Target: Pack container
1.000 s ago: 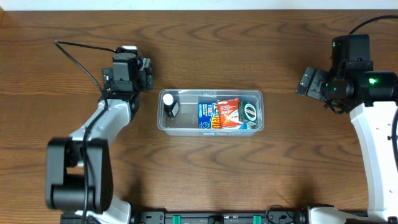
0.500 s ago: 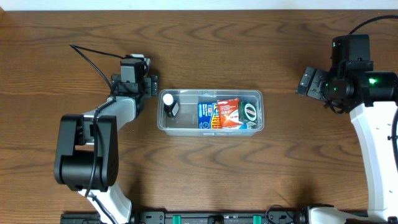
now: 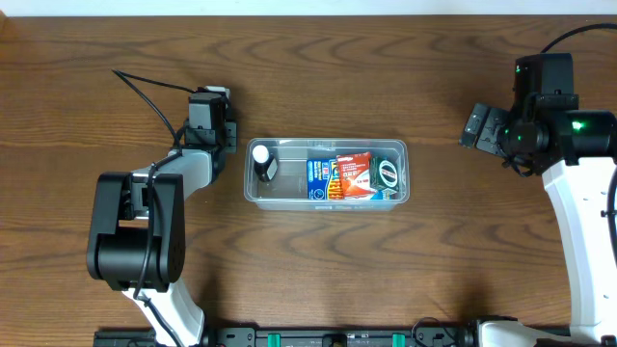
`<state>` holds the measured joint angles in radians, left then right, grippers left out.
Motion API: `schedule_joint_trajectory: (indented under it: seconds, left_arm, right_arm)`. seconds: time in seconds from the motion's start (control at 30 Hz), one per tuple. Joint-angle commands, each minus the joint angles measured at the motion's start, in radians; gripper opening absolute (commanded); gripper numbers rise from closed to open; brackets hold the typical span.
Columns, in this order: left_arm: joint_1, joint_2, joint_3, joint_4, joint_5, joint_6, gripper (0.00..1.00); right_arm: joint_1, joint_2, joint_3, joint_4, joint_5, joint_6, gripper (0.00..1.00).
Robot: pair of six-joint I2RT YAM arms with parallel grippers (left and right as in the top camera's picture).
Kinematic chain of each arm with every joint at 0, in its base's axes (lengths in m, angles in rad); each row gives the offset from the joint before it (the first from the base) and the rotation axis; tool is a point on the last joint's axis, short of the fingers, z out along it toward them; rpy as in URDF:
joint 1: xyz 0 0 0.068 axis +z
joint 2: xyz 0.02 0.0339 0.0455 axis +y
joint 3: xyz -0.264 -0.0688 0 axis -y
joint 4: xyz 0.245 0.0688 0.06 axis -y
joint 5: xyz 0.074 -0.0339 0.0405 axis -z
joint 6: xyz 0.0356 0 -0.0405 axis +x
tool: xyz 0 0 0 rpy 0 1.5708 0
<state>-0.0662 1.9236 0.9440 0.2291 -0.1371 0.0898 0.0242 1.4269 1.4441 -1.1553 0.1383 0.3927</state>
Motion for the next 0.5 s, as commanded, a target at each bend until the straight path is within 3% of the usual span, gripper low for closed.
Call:
schedule_joint_trajectory:
  seconds: [0.0, 0.23, 0.47]
  left_arm:
    - [0.004, 0.011, 0.01, 0.002, -0.005, 0.007, 0.54]
    - [0.004, -0.026, 0.01, -0.011, -0.005, 0.007, 0.55]
    - [0.003, -0.192, 0.01, -0.107, -0.005, 0.006, 0.55]
  right_arm:
    - [-0.004, 0.005, 0.0, -0.001, 0.004, 0.003, 0.99]
    - [-0.004, 0.005, 0.0, -0.001, 0.003, 0.003, 0.99]
    - [-0.004, 0.005, 0.0, -0.001, 0.003, 0.003, 0.99]
